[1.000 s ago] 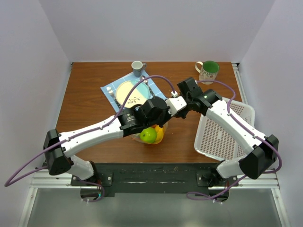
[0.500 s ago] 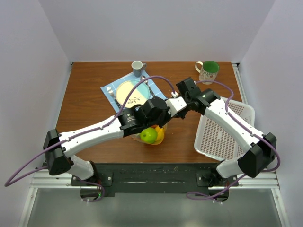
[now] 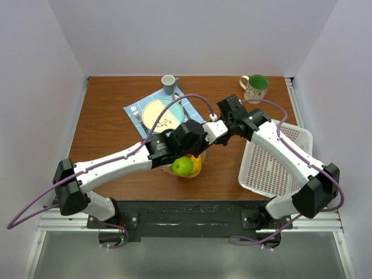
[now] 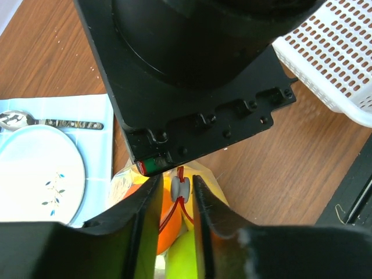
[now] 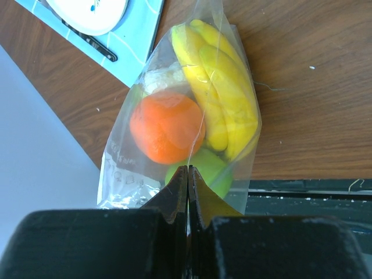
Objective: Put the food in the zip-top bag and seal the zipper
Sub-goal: Adjust the zipper food storage bag at the center of the board.
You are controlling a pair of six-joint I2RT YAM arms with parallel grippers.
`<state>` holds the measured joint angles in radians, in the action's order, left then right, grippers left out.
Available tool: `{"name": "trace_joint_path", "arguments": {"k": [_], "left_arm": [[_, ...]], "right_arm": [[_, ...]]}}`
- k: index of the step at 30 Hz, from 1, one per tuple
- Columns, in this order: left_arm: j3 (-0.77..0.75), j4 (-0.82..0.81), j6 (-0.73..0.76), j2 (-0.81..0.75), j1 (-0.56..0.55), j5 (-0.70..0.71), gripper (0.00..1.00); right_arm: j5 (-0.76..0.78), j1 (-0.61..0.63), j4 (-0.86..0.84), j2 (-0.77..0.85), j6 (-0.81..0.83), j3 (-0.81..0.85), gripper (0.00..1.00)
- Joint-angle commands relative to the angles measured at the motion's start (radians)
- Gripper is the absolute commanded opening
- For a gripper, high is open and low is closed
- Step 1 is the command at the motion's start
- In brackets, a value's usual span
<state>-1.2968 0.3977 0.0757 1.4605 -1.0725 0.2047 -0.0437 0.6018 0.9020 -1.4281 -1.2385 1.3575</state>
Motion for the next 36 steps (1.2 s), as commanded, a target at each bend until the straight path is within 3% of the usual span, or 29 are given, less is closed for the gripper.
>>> {"name": "trace_joint_path", "arguments": {"k": [1,8,17,25,26,27,28,30,36], "left_arm": [[-0.001,-0.045,0.013,-0.005,0.006,-0.002,0.25],[0.025,-0.052,-0.025,-0.017,0.006,-0.011,0.08],[0.108,-0.066,-0.063,-0.081,0.006,-0.022,0.07],[0.111,-0.086,-0.063,-0.098,0.006,-0.016,0.05],[0.108,-0.088,-0.060,-0.089,0.008,-0.011,0.04],[0.103,-0.092,-0.057,-0.086,0.008,-0.011,0.03],[0.099,-0.094,-0.048,-0.081,0.008,-0.013,0.03],[0.097,-0.109,-0.044,-0.074,0.008,-0.024,0.03],[0.079,-0.131,-0.033,-0.058,0.008,-0.036,0.02]], "right_arm": [[-0.001,-0.007,-0.011,0.012,-0.018,0.017,0.00],[-0.004,-0.059,0.003,0.024,-0.018,0.029,0.00],[-0.070,-0.154,-0.009,0.023,0.001,0.009,0.00],[-0.104,-0.168,-0.032,0.035,0.019,-0.023,0.00],[-0.107,-0.168,-0.029,0.055,0.013,-0.032,0.05],[-0.120,-0.166,-0.046,0.069,-0.004,-0.081,0.24],[-0.171,-0.168,-0.095,0.083,-0.016,-0.109,0.32],[-0.199,-0.166,-0.141,0.110,-0.053,-0.161,0.41],[-0.258,-0.166,-0.129,0.103,-0.079,-0.164,0.42]]}}
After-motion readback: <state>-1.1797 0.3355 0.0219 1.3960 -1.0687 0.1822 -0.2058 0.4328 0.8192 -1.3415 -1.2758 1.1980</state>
